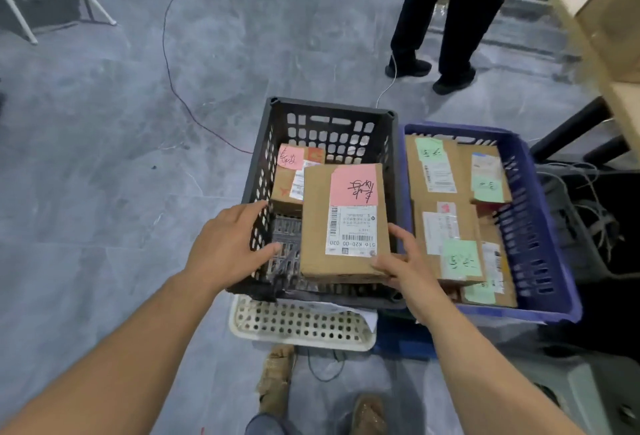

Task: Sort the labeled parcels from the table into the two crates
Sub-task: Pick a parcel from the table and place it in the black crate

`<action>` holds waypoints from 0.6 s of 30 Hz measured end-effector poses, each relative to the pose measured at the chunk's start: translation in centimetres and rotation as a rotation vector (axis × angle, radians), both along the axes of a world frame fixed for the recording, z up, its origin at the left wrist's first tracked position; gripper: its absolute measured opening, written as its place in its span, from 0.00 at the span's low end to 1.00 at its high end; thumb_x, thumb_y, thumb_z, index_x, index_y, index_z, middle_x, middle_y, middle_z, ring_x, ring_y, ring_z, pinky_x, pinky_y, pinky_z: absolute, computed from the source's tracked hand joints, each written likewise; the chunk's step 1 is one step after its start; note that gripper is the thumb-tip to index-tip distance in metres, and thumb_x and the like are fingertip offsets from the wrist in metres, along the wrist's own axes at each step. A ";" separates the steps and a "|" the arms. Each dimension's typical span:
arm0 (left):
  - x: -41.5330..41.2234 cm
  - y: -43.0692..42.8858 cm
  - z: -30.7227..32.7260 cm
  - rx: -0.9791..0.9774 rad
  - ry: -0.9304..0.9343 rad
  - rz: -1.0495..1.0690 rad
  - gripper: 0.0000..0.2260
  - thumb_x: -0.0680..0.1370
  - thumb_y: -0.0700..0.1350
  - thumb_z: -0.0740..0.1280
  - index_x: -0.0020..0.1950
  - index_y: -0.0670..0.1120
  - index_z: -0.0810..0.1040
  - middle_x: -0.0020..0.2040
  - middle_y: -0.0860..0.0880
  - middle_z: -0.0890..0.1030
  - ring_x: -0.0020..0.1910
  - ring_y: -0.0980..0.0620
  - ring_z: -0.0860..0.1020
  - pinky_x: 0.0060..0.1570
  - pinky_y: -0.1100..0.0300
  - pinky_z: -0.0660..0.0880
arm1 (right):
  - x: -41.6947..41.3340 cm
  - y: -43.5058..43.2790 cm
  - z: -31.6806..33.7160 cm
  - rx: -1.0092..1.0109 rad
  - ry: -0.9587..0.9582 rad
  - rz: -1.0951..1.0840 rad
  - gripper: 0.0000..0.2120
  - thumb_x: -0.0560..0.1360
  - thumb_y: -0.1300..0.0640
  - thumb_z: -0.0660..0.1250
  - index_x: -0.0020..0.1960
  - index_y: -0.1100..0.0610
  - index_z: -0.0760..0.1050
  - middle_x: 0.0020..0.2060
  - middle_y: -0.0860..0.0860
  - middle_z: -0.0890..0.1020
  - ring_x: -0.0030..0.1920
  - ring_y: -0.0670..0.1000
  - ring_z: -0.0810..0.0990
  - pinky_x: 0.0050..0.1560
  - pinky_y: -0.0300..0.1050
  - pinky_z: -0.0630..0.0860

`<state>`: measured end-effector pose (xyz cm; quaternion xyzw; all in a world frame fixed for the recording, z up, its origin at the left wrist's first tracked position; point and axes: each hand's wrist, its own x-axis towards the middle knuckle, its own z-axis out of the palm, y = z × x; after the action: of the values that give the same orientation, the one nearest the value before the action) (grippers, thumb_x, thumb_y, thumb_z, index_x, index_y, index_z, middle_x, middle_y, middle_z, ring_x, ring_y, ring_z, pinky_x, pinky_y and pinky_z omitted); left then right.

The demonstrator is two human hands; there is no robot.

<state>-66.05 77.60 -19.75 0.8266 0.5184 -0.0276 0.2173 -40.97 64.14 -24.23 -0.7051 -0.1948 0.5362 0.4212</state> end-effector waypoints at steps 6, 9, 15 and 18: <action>-1.6 5.7 -4.3 -0.003 0.006 -0.036 0.34 0.75 0.60 0.66 0.77 0.51 0.57 0.74 0.49 0.65 0.72 0.48 0.62 0.68 0.54 0.61 | -3.4 4.9 -8.3 -0.152 0.048 0.049 0.34 0.71 0.55 0.73 0.72 0.41 0.62 0.67 0.48 0.74 0.62 0.50 0.76 0.61 0.51 0.72; -1.4 7.8 -6.6 -0.018 0.012 -0.059 0.34 0.75 0.60 0.65 0.77 0.51 0.57 0.74 0.49 0.65 0.72 0.49 0.62 0.68 0.54 0.61 | -4.6 7.1 -12.0 -0.213 0.034 0.069 0.34 0.71 0.55 0.73 0.72 0.42 0.63 0.68 0.47 0.71 0.64 0.52 0.73 0.60 0.51 0.71; -0.6 10.5 -9.5 -0.012 -0.003 -0.088 0.34 0.75 0.59 0.66 0.77 0.50 0.58 0.73 0.48 0.65 0.72 0.48 0.62 0.68 0.53 0.61 | -5.9 9.8 -17.2 -0.309 0.029 0.106 0.36 0.69 0.57 0.75 0.72 0.46 0.63 0.66 0.50 0.72 0.62 0.53 0.74 0.66 0.56 0.71; -0.4 11.3 -10.3 -0.005 -0.014 -0.082 0.34 0.75 0.59 0.66 0.77 0.50 0.58 0.73 0.48 0.66 0.71 0.47 0.63 0.67 0.53 0.62 | -6.2 11.0 -18.8 -0.358 0.053 0.217 0.40 0.73 0.57 0.73 0.78 0.49 0.55 0.70 0.50 0.70 0.65 0.53 0.72 0.69 0.54 0.67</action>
<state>-66.43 88.91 -30.02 0.8468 0.4826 -0.0317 0.2215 -47.13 75.11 -43.02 -0.7292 -0.1602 0.6227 0.2341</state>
